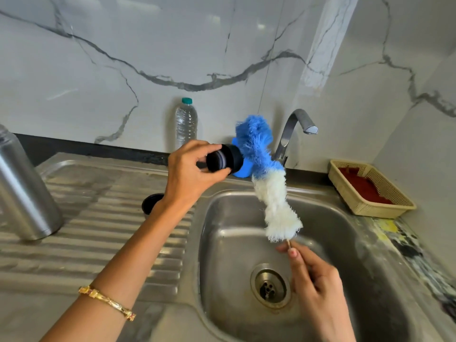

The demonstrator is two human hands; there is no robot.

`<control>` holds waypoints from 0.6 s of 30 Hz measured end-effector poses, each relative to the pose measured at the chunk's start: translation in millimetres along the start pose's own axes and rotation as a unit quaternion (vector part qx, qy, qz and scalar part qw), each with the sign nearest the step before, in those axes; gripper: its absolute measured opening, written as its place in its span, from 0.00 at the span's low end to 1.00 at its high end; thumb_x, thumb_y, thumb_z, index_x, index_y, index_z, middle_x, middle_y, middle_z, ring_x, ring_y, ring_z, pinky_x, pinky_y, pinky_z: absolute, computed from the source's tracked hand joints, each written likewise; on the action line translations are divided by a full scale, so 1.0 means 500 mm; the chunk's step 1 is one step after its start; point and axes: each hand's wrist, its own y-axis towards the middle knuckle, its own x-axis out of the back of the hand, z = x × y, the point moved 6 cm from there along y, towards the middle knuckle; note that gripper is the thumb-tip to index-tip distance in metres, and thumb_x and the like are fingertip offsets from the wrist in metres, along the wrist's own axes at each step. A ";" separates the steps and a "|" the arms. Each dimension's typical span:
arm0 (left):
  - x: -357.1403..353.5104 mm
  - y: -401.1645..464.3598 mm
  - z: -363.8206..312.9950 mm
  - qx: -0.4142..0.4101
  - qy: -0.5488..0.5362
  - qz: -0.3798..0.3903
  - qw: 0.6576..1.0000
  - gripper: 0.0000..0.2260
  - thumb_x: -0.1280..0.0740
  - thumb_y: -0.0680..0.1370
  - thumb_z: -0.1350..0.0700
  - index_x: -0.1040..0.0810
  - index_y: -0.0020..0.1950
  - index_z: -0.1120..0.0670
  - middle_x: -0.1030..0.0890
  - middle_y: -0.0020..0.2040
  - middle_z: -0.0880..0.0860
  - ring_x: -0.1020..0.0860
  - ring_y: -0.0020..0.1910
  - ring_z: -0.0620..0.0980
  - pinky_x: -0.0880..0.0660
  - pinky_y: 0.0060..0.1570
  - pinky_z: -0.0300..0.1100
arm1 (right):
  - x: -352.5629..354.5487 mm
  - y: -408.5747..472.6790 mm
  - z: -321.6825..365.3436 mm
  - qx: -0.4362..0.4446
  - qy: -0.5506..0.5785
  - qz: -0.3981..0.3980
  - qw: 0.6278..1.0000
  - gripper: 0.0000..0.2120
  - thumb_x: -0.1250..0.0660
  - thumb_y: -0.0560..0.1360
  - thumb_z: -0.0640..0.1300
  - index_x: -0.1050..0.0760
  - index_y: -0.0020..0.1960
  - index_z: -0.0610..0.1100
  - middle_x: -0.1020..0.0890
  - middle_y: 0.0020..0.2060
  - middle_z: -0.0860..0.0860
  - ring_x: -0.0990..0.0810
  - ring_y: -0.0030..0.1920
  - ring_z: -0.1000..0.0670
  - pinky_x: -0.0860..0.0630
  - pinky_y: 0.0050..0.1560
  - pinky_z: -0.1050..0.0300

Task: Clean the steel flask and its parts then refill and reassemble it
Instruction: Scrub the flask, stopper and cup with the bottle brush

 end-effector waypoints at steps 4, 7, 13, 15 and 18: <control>0.010 -0.019 -0.008 0.030 -0.035 -0.019 0.999 0.18 0.23 0.63 0.64 0.19 0.52 0.60 0.20 0.44 0.50 0.25 0.33 0.33 0.30 0.39 0.20 | 0.007 -0.025 0.001 -0.011 0.040 0.008 0.999 0.08 0.37 0.73 0.54 0.20 0.40 0.59 0.39 0.18 0.50 0.41 0.22 0.57 0.42 0.24 0.67; 0.001 -0.031 0.008 0.145 -0.135 0.019 0.980 0.16 0.26 0.69 0.64 0.21 0.55 0.53 0.20 0.43 0.45 0.23 0.35 0.33 0.27 0.41 0.25 | -0.008 -0.030 0.004 -0.020 0.068 0.003 0.998 0.10 0.40 0.68 0.50 0.20 0.38 0.58 0.39 0.19 0.50 0.41 0.22 0.55 0.41 0.24 0.66; -0.043 -0.095 0.022 0.372 -0.342 0.078 0.860 0.18 0.36 0.75 0.67 0.25 0.61 0.50 0.20 0.48 0.43 0.19 0.43 0.39 0.22 0.43 0.33 | -0.015 -0.047 -0.009 -0.025 0.045 0.011 0.999 0.09 0.36 0.73 0.52 0.20 0.38 0.60 0.37 0.17 0.50 0.39 0.20 0.58 0.39 0.24 0.70; -0.052 -0.097 0.033 0.438 -0.396 0.088 0.802 0.17 0.38 0.75 0.69 0.23 0.59 0.53 0.19 0.48 0.47 0.19 0.46 0.42 0.21 0.40 0.34 | -0.013 -0.048 -0.016 -0.012 0.011 -0.004 1.000 0.08 0.37 0.73 0.56 0.21 0.39 0.63 0.34 0.17 0.50 0.37 0.19 0.58 0.38 0.24 0.72; -0.066 -0.083 0.046 0.493 -0.456 0.071 0.738 0.14 0.40 0.75 0.71 0.21 0.50 0.55 0.18 0.46 0.54 0.20 0.44 0.47 0.20 0.35 0.36 | -0.004 -0.044 -0.016 0.030 -0.048 -0.015 0.998 0.16 0.45 0.66 0.73 0.23 0.42 0.69 0.21 0.24 0.59 0.26 0.22 0.61 0.33 0.28 0.76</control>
